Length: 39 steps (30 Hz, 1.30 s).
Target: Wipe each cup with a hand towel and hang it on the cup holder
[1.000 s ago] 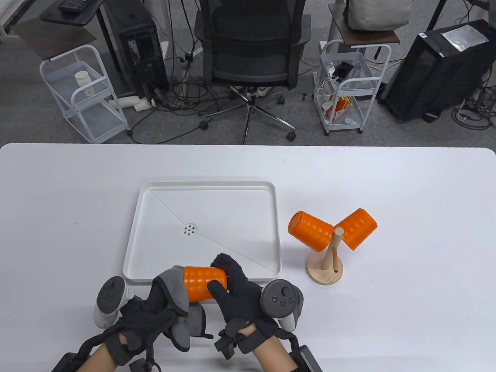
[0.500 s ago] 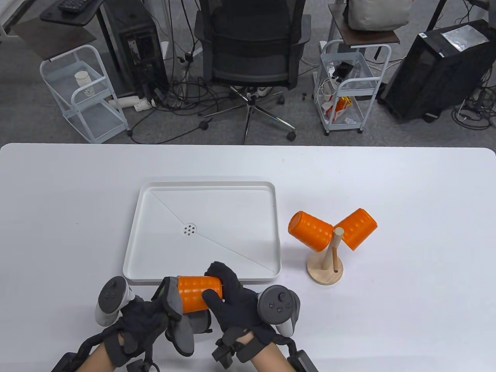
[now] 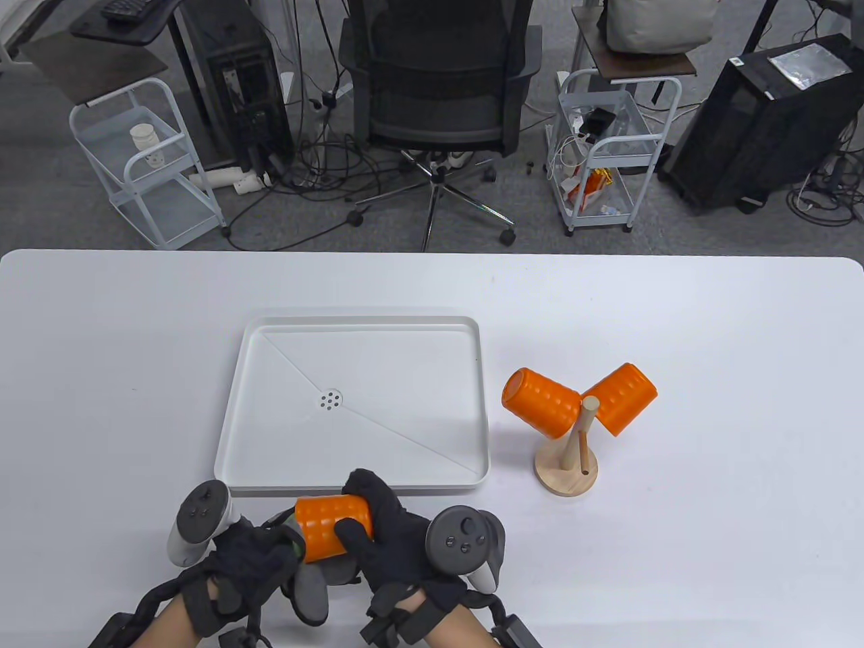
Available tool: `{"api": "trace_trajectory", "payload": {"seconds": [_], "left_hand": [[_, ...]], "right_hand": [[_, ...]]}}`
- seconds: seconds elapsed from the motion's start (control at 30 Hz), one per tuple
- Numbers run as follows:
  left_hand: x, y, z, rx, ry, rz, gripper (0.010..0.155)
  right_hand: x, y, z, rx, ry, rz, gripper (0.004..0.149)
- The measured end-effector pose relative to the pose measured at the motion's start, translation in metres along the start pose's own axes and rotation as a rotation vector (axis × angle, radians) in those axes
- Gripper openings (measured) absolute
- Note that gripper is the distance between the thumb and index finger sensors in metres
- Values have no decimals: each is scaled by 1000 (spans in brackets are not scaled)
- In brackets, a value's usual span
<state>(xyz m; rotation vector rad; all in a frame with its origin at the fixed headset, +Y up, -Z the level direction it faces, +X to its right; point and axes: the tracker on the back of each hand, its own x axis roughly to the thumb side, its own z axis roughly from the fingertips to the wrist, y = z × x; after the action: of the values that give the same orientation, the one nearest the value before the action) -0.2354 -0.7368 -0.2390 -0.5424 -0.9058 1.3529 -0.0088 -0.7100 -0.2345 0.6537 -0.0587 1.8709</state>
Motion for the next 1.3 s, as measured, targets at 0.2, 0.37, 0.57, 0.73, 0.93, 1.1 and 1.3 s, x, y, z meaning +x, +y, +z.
{"api": "trace_trajectory", "payload": {"seconds": [0.2,0.37,0.57,0.73,0.93,1.1,1.3], "left_hand": [[-3,0,1,-45,18,89,89],[-4,2,1,-58,22,111,87],[6,-1,-1,-49,57,-47,84],[20,-2,-1,-64,48,-328,82],[34,-5,1,-52,21,-615,80],[34,-4,2,-9,-19,-572,81],[18,3,2,5,-1,-205,87]], "right_hand": [[3,5,1,32,-53,47,76],[5,7,0,45,-103,83,76],[5,5,0,34,-70,76,76],[4,4,0,34,-34,48,77],[3,5,1,50,-2,10,78],[4,5,1,51,-2,-1,78],[5,7,1,57,-33,32,77]]}}
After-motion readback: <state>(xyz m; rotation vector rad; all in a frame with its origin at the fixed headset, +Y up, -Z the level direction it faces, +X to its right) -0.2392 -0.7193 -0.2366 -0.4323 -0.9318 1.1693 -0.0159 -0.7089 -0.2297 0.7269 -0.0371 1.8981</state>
